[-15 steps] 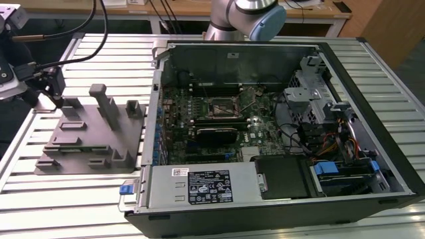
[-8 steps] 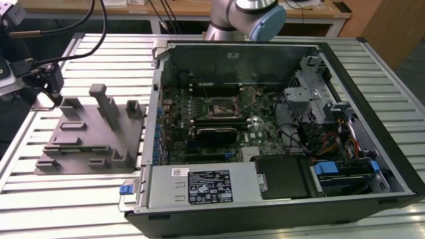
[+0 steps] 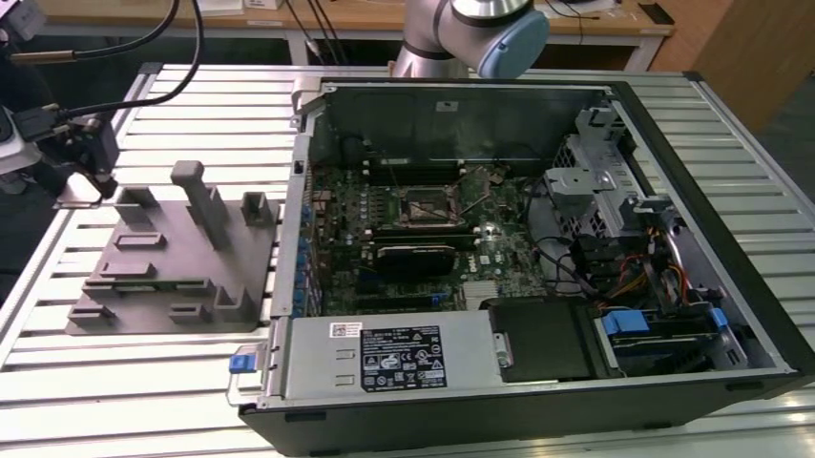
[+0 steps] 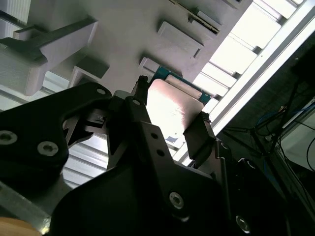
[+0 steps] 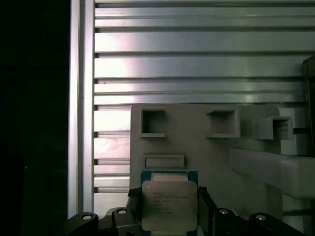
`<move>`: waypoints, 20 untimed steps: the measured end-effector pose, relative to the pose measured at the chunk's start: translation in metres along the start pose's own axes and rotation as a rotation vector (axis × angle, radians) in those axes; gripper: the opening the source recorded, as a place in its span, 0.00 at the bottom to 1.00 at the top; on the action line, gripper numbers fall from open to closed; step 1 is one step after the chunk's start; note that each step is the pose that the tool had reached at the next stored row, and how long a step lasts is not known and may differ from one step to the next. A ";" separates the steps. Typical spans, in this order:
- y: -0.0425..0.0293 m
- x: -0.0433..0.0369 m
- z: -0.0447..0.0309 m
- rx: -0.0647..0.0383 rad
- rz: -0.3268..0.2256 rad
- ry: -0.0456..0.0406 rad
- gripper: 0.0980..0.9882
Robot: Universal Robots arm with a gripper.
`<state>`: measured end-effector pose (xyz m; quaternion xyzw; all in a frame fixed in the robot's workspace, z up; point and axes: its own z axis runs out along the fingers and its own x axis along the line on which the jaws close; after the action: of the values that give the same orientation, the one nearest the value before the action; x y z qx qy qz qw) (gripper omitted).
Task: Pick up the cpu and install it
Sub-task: 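Pick up the cpu and move it towards the insertion slot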
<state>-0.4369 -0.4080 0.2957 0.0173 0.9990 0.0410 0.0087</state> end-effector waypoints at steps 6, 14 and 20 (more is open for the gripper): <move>0.0005 -0.0001 -0.0061 0.000 0.000 0.0000 0.50; 0.0012 -0.0002 -0.0145 0.000 0.000 0.0001 0.50; 0.0017 -0.0003 -0.0203 0.000 0.000 0.0001 0.50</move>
<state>-0.4369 -0.4080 0.3161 0.0173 0.9990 0.0411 0.0086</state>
